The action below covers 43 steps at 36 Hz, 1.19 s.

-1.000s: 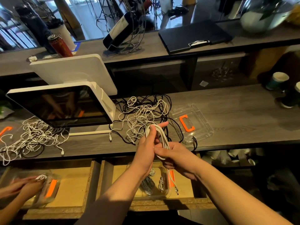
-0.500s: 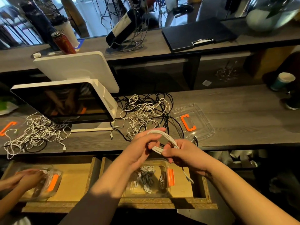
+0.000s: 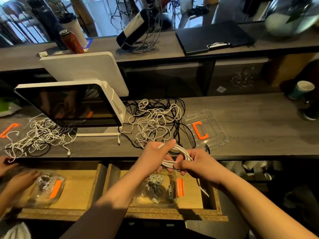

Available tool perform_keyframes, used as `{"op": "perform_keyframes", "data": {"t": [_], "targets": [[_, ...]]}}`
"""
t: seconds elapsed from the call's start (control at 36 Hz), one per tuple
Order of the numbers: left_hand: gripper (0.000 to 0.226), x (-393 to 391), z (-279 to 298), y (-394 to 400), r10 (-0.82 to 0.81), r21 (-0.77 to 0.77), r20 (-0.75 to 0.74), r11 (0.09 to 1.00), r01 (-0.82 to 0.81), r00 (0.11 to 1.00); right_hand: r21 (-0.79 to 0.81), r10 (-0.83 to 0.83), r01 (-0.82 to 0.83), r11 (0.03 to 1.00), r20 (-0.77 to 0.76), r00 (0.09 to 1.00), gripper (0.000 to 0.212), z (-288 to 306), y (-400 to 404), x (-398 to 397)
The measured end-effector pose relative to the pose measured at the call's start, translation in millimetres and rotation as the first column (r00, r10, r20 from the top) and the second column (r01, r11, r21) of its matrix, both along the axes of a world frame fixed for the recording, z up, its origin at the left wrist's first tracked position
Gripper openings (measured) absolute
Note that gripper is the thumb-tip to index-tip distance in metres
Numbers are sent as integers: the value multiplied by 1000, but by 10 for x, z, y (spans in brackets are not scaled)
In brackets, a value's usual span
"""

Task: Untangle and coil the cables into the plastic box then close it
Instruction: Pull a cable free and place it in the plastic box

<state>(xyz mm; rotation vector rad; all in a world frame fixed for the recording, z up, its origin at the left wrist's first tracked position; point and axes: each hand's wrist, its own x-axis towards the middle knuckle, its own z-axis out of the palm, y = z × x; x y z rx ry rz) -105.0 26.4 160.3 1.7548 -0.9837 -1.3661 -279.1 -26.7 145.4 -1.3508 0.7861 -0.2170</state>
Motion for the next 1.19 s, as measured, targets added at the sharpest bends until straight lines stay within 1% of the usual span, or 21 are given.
{"op": "perform_keyframes", "data": {"t": [0.03,0.08,0.11,0.14,0.22,0.33,0.39,0.47,0.53,0.64,0.75,0.86,0.97,1.06,1.11,1.19], "targets": [[37,9,-1,10,-4,-16,7,1000,4,1000,-18,-5,5,1000,8,1000,10,4,18,5],[35,36,0,27,-7,-38,16,999,7,1000,-57,-32,33,998,22,999,30,0,44,30],[35,57,-8,34,-13,-38,22,999,14,1000,-70,-74,76,995,33,997,40,-8,50,41],[36,77,-11,45,-22,-32,29,999,23,999,-79,-127,130,988,52,991,46,-11,55,43],[41,128,4,100,-38,-23,4,999,38,999,-100,-256,269,958,125,959,44,-43,72,29],[41,164,-13,178,25,9,-136,1000,-24,990,-166,-316,338,927,144,938,32,-120,203,68],[47,193,-7,208,28,35,-182,999,-21,983,-146,-361,383,912,156,919,27,-152,282,139],[45,239,11,246,26,55,-245,998,-13,969,-160,-435,460,873,172,884,28,-190,376,225],[44,279,6,279,52,49,-298,998,-40,953,-156,-460,486,860,178,870,29,-207,447,317],[43,328,-6,323,129,17,-316,991,-131,940,-128,-450,464,877,126,884,30,-217,582,510],[36,349,-2,359,221,-28,-326,970,-243,919,-159,-433,437,885,62,899,30,-196,720,702],[35,376,-37,401,263,-84,-329,948,-306,907,-132,-457,460,878,54,888,31,-233,827,838],[39,385,-81,405,314,-170,-260,916,-364,913,-238,-452,433,869,-30,891,31,-236,894,891],[42,383,-59,403,395,-171,-236,883,-438,888,-284,-379,342,896,-84,922,30,-228,1062,956],[45,373,-35,388,417,-214,-153,871,-442,896,-376,-326,263,888,-114,938,29,-189,1173,992],[49,361,-7,377,426,-321,-4,857,-404,905,-537,-301,158,829,-189,935,30,-108,1190,1010]]}}
